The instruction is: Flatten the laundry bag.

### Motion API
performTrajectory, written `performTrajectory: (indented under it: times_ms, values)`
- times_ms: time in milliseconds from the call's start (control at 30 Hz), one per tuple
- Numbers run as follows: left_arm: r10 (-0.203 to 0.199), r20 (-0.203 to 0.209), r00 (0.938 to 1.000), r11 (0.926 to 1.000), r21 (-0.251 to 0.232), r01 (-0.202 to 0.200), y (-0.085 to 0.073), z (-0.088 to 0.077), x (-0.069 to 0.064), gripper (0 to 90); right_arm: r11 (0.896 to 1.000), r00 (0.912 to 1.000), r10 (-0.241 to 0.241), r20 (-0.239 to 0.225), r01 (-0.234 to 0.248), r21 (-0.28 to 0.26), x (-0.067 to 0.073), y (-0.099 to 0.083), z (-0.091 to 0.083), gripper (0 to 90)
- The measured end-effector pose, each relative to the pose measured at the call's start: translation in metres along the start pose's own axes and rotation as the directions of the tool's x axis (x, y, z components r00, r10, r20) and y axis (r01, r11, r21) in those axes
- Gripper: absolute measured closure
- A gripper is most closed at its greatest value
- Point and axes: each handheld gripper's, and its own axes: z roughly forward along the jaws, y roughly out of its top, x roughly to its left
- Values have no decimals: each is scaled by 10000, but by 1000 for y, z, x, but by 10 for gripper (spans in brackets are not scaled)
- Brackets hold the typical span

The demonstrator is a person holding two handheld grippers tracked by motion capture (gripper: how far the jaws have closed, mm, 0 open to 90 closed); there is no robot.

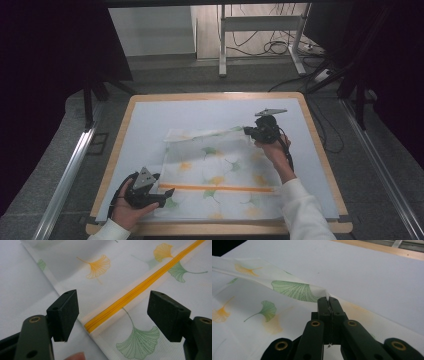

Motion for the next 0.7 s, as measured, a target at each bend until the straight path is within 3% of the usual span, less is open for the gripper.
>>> performTrajectory:
  times_ms: [100, 300, 633, 700]
  values:
    - [-36, -17, 10000, 10000, 8, 36, -1, 0, 1, 252, 9997, 9999, 134, 59, -135, 223, -7, -1, 6, 891]
    - [-66, -47, 10000, 10000, 21, 67, -2, -1, 1, 252, 9993, 9993, 348, 97, -350, 162, -17, 1, 12, 891]
    - [-167, -81, 9998, 9999, 45, 167, -3, -1, 3, 252, 9940, 9940, 1090, 74, -1091, 40, -49, 1, 23, 887]
    - [-182, -106, 9998, 9998, 51, 182, -3, -1, 4, 252, 9944, 9944, 1052, 21, -1052, 70, -55, 1, 25, 884]
